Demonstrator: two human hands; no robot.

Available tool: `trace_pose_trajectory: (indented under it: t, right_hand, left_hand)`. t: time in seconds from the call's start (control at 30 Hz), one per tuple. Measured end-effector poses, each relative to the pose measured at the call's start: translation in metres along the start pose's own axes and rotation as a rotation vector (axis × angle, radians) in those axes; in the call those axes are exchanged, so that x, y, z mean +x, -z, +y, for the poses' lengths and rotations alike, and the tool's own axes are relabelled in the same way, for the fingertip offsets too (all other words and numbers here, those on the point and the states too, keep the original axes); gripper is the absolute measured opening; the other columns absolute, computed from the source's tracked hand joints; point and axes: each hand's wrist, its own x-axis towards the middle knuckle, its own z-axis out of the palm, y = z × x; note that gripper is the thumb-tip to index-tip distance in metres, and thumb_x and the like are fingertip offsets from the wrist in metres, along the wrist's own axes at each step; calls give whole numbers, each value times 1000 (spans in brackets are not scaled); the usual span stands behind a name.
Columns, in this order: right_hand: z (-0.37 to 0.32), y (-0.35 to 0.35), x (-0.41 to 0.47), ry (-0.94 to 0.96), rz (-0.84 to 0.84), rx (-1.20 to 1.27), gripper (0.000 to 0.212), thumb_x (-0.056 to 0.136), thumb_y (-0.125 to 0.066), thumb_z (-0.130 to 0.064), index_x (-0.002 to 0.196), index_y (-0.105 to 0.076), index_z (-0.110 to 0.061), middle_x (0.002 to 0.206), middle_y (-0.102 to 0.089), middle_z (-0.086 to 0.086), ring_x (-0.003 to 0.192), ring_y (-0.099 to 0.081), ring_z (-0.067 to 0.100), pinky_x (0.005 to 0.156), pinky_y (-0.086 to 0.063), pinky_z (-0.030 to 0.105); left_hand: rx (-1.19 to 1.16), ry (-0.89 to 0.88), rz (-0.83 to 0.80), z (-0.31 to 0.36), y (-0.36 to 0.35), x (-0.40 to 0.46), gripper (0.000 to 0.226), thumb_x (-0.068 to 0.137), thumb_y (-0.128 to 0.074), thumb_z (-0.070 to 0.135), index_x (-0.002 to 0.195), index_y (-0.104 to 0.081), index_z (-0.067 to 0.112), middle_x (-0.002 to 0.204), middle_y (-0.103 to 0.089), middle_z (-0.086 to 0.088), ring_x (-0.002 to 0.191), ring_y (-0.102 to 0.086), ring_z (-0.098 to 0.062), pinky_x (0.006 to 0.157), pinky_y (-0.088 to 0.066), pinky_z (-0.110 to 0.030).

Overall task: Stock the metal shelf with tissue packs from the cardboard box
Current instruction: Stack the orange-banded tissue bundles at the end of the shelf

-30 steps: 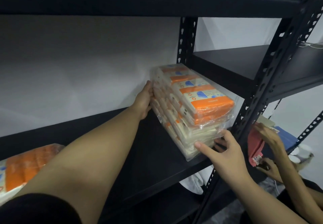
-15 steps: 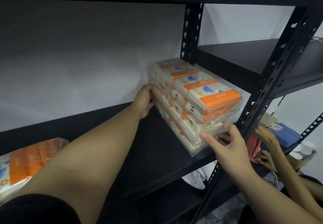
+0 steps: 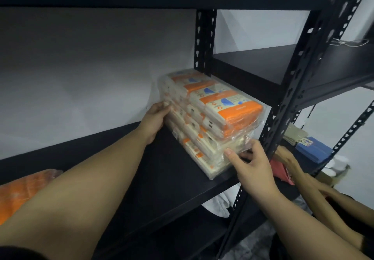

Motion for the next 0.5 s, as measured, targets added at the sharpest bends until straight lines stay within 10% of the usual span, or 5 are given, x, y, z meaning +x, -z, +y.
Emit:
trace_pose_trajectory:
  t: [0.33,0.5]
  right_hand:
    - [-23,9,-12,53,88,-50,110,62,-84,-69,153,-27,-47,134,-50,-31,125,-53,0,107,-47,36]
    - [-45,1,-17,205,107,2,121,56,-93,-63,155,-26,-49,149,-44,-30,139,-43,-4,114,-41,36]
  left_hand:
    - [30,-124,-43,37,-8,-17,34,110,-39,43,131,-61,30,120,-71,16,98,-69,11,81,-46,-16]
    - [-10,-115,-36,54,-16,-18,29,110,-38,45,121,-61,33,113,-73,15,94,-71,5,80,-49,-24]
